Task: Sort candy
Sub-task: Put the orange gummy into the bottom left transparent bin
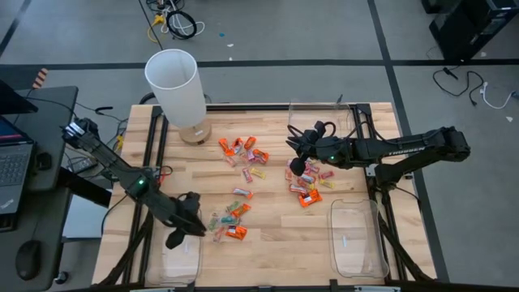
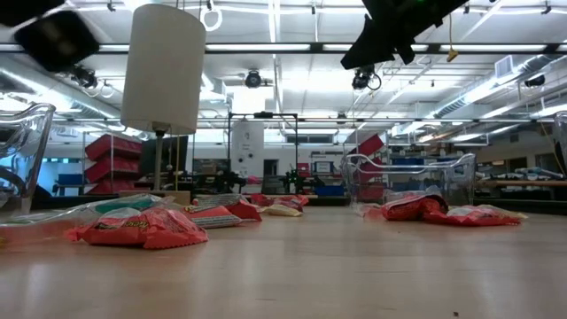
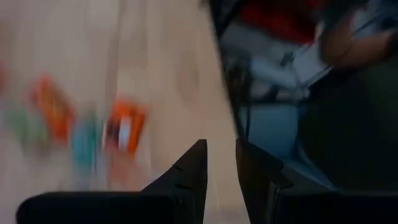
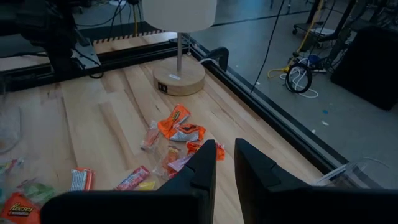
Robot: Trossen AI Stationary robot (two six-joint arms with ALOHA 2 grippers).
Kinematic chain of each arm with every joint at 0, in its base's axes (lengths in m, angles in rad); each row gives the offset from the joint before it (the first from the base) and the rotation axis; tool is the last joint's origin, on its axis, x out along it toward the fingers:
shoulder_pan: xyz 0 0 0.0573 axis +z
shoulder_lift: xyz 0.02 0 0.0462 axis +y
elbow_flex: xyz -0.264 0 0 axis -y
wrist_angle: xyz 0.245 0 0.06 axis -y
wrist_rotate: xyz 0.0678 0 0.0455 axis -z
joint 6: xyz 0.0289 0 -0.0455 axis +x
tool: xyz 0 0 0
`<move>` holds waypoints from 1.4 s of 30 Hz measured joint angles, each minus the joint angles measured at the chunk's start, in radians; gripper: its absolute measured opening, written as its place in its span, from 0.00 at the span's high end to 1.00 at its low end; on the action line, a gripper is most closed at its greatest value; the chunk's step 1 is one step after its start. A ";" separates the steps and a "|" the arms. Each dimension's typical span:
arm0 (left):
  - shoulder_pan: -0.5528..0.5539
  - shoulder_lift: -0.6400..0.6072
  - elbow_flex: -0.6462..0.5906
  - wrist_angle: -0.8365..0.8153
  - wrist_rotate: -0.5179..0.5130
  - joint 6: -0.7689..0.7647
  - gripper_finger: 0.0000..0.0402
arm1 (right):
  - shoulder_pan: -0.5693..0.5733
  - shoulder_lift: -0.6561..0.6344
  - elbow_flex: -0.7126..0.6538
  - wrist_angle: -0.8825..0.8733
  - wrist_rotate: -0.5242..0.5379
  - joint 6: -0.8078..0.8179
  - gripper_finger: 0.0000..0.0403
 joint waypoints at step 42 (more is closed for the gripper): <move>0.689 0.287 0.000 -0.027 -0.167 0.195 0.78 | 0.000 0.000 0.000 0.021 0.000 -0.031 0.89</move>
